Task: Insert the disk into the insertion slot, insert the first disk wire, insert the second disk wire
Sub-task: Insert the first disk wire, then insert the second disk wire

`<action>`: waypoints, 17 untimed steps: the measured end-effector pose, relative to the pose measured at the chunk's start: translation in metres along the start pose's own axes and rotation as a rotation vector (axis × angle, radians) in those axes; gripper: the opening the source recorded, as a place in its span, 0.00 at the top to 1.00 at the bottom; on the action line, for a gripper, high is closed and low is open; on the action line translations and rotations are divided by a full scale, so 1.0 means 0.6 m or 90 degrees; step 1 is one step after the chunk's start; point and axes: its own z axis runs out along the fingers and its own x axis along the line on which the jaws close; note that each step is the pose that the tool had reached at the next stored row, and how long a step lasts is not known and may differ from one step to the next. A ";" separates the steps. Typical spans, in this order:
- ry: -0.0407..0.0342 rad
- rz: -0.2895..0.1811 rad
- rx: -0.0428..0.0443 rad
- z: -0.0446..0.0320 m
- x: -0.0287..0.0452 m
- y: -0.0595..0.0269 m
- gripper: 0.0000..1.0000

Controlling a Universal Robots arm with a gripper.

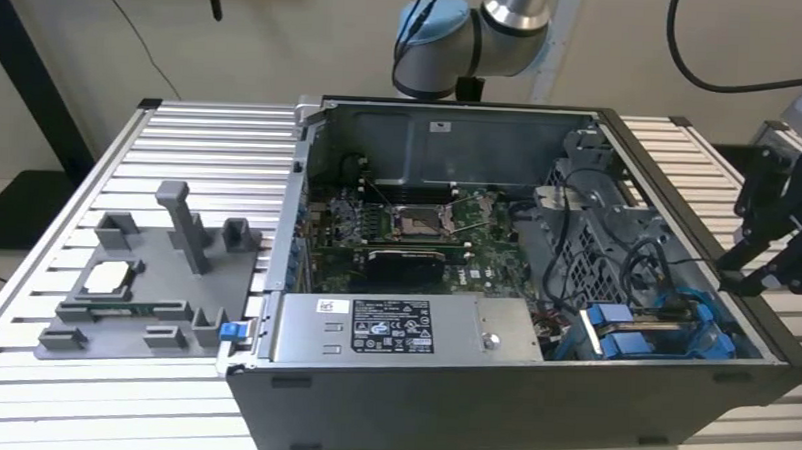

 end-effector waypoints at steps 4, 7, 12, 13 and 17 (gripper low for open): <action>-0.0064 0.003 0.0003 0.001 0.003 0.000 1.00; -0.0075 0.006 0.0007 0.003 0.008 0.000 1.00; -0.0104 0.012 0.0014 0.004 0.011 -0.001 1.00; -0.0105 0.013 0.0015 0.004 0.012 0.000 1.00; -0.0106 0.015 0.0017 0.004 0.016 -0.001 1.00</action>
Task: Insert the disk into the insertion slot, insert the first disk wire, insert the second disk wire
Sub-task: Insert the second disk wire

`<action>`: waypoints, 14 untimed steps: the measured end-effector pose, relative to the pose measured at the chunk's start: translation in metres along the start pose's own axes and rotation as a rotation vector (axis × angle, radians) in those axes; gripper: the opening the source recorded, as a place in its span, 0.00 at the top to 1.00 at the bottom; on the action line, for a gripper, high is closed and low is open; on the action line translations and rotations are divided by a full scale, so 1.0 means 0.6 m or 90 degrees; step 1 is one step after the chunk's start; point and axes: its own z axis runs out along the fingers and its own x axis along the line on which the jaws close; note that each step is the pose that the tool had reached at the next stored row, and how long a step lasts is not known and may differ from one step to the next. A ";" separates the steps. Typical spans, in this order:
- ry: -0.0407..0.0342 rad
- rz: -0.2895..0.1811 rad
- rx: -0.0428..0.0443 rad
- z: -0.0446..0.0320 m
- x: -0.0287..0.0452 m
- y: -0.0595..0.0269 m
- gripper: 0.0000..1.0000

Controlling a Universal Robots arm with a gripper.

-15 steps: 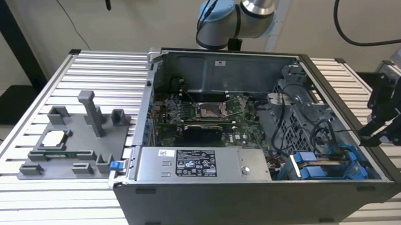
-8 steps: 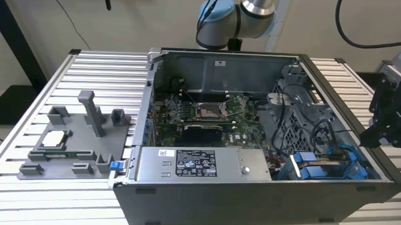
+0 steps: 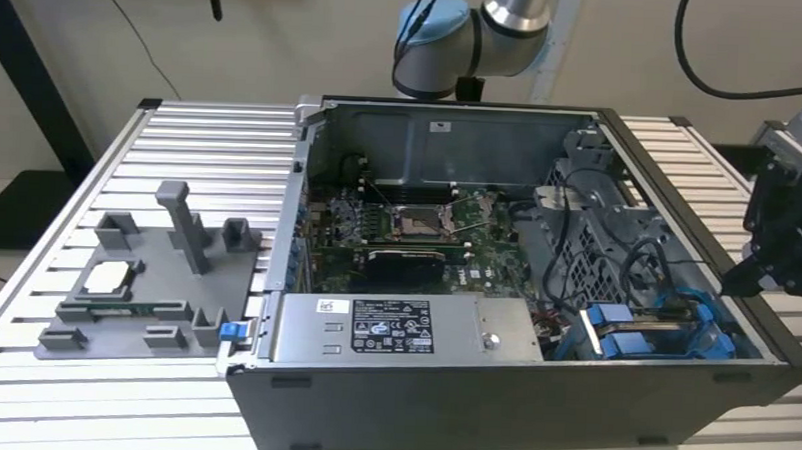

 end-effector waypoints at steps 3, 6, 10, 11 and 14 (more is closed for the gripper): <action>-0.0004 0.002 0.0003 0.000 0.000 0.002 1.00; -0.0008 0.004 0.0014 -0.003 0.000 0.011 1.00; -0.0010 0.005 0.0051 -0.008 -0.005 0.024 1.00; -0.0011 0.006 0.0062 -0.010 -0.006 0.027 1.00; -0.0013 0.006 0.0103 -0.013 -0.011 0.037 1.00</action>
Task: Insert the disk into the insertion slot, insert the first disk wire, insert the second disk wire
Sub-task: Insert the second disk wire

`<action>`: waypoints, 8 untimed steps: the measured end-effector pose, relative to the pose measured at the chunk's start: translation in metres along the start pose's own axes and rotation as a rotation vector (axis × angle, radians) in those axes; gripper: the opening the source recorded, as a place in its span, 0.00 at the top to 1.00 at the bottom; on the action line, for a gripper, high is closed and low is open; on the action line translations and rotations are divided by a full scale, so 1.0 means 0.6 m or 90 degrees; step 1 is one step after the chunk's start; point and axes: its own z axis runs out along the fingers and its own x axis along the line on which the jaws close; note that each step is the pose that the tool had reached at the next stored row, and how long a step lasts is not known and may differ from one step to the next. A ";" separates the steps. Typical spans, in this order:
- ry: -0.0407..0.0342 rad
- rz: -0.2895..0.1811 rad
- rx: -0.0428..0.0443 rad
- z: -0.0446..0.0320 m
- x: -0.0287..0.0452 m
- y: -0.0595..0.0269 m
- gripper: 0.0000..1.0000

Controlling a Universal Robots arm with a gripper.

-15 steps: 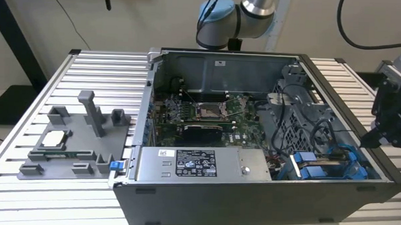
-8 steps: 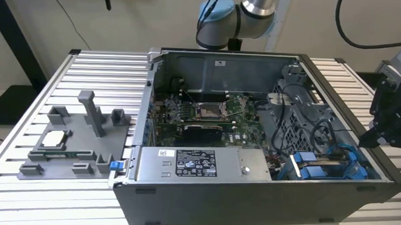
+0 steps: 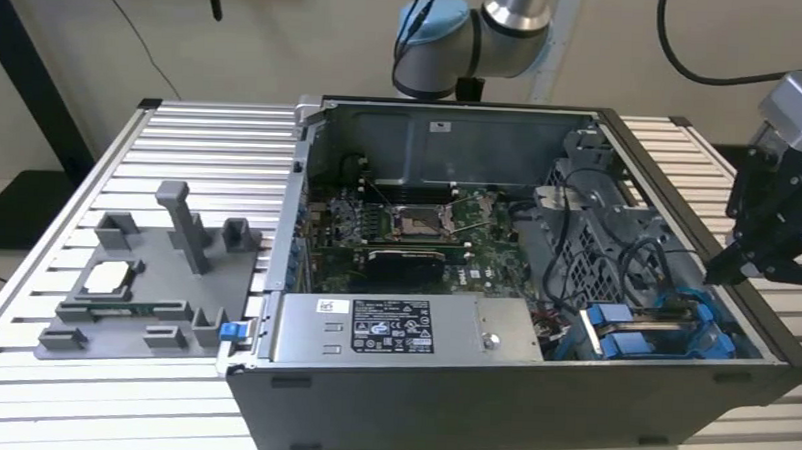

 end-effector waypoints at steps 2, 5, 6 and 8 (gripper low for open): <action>-0.0002 0.000 0.0024 -0.001 -0.004 0.006 1.00; -0.0002 0.000 0.0044 -0.002 -0.013 0.013 1.00; -0.0003 0.000 0.0049 -0.002 -0.016 0.015 1.00; -0.0004 0.000 0.0057 -0.002 -0.022 0.018 1.00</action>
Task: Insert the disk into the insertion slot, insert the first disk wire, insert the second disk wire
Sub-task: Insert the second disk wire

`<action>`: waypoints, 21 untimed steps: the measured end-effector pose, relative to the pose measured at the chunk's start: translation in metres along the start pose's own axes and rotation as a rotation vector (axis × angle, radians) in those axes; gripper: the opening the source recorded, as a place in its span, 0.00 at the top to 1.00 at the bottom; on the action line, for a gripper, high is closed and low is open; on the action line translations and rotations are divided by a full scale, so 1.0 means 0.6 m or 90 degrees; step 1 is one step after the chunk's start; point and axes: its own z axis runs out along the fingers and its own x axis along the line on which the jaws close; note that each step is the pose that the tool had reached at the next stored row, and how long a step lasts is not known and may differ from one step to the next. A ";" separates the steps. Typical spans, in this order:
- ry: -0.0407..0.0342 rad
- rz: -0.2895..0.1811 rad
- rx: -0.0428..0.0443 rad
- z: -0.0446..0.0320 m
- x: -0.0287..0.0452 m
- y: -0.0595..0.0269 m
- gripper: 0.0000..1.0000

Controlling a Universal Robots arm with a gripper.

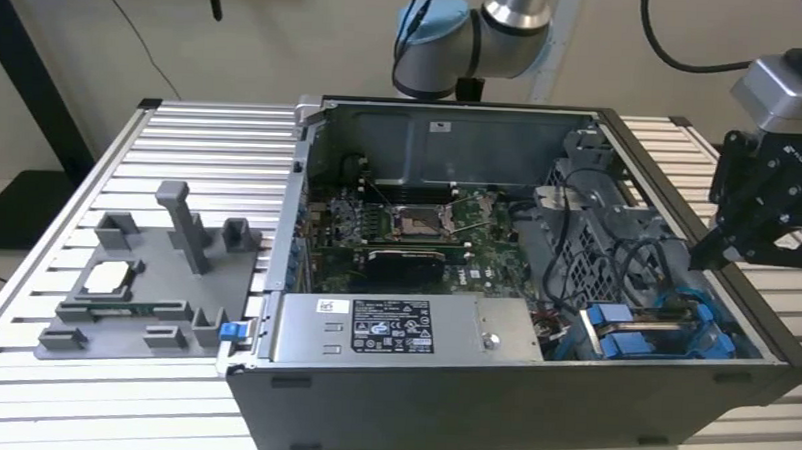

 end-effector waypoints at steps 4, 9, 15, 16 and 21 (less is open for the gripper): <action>0.0000 0.000 0.0018 -0.002 -0.013 0.006 1.00; -0.0002 0.000 0.0043 -0.004 -0.027 0.016 1.00; -0.0001 -0.001 0.0081 -0.006 -0.027 0.032 1.00; -0.0002 -0.001 0.0085 -0.009 -0.027 0.033 1.00; -0.0007 -0.001 0.0115 -0.015 -0.025 0.044 1.00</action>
